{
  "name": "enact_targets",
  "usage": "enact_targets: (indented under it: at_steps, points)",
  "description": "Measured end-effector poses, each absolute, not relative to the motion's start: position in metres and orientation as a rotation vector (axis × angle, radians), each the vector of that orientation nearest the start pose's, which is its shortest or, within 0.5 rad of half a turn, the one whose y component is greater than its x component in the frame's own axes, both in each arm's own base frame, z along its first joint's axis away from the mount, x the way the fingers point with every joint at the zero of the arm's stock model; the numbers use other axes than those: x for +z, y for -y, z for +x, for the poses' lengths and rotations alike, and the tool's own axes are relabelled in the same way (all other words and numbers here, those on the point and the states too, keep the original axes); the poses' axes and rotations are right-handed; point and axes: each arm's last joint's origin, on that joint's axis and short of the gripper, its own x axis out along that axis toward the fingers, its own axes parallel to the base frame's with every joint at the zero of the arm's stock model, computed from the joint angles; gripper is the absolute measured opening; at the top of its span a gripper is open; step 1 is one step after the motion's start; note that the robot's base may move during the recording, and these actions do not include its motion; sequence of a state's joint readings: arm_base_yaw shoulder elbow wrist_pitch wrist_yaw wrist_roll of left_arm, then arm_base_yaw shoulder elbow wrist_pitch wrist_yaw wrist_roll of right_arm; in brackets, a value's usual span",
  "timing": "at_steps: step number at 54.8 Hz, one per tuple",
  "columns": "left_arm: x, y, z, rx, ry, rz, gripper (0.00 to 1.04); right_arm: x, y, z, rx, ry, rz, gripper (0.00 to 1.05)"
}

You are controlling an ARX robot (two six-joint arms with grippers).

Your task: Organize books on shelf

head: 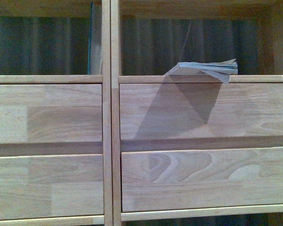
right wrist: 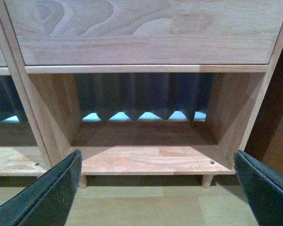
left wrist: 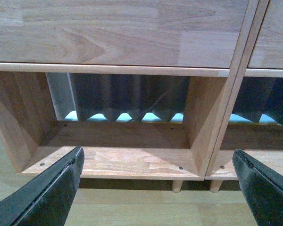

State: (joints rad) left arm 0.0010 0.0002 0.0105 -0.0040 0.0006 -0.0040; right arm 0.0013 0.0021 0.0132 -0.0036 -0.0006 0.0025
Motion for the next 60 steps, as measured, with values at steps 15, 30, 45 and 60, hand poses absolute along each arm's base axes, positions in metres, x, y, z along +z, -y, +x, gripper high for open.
enact_targets:
  at_steps: [15,30,45,60]
  points:
    - [0.1667,-0.0001,0.0971,0.001,0.006,-0.004,0.97,0.1676,-0.0001,0.0970,0.002,0.008,0.002,0.98]
    - [0.1667,-0.0001,0.0971,0.001,0.006,-0.004,0.97,0.1676,-0.0002,0.0970,0.002,0.008,0.002,0.98]
    - [0.1667,-0.0001,0.0971,0.001,0.006,-0.004,0.97,0.1675,-0.0002,0.0970,0.002,0.007,0.002,0.98]
    - [0.1667,-0.0001,0.0971,0.001,0.006,-0.004,0.97,0.1675,-0.0001,0.0970,0.002,0.007,0.002,0.98]
